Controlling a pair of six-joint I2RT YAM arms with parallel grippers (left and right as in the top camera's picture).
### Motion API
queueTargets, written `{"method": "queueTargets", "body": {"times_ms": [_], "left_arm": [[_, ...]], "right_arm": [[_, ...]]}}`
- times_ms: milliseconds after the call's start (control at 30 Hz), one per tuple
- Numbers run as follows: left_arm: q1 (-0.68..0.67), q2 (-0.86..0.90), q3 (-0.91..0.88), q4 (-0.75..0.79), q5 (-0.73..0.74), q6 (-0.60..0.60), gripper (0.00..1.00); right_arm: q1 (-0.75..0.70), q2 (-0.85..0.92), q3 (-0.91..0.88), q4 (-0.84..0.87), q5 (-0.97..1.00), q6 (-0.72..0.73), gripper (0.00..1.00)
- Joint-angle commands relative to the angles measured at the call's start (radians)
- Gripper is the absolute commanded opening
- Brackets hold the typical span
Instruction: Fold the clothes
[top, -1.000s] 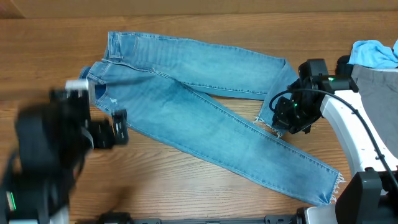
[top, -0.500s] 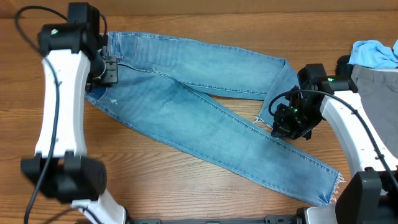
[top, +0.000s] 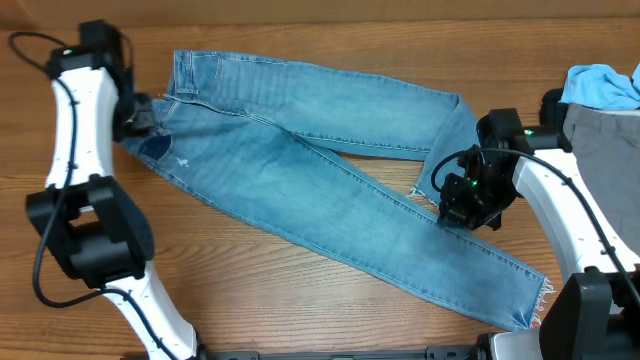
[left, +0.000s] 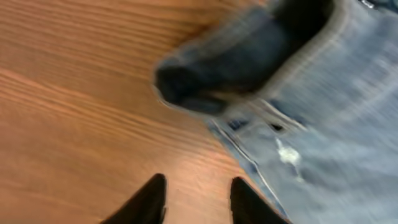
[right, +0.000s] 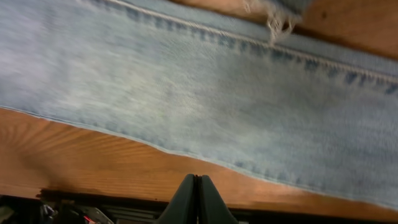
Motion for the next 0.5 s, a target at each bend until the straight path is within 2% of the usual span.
{"method": "queueTargets", "body": {"times_ms": [0, 100, 333, 467], "left_arm": [[0.042, 0.001, 0.013, 0.046, 0.073, 0.087, 0.68], [0.055, 0.013, 0.013, 0.088, 0.116, 0.134, 0.74], [0.054, 0.038, 0.013, 0.121, 0.25, 0.251, 0.71], [0.053, 0.073, 0.013, 0.107, 0.239, 0.28, 0.69]], "right_arm": [[0.005, -0.002, -0.043, -0.015, 0.039, 0.011, 0.04], [0.005, -0.002, -0.079, -0.013, 0.046, 0.011, 0.04], [0.005, -0.002, -0.122, 0.059, 0.046, 0.034, 0.05], [0.005, -0.002, -0.122, 0.023, 0.082, 0.06, 0.06]]}}
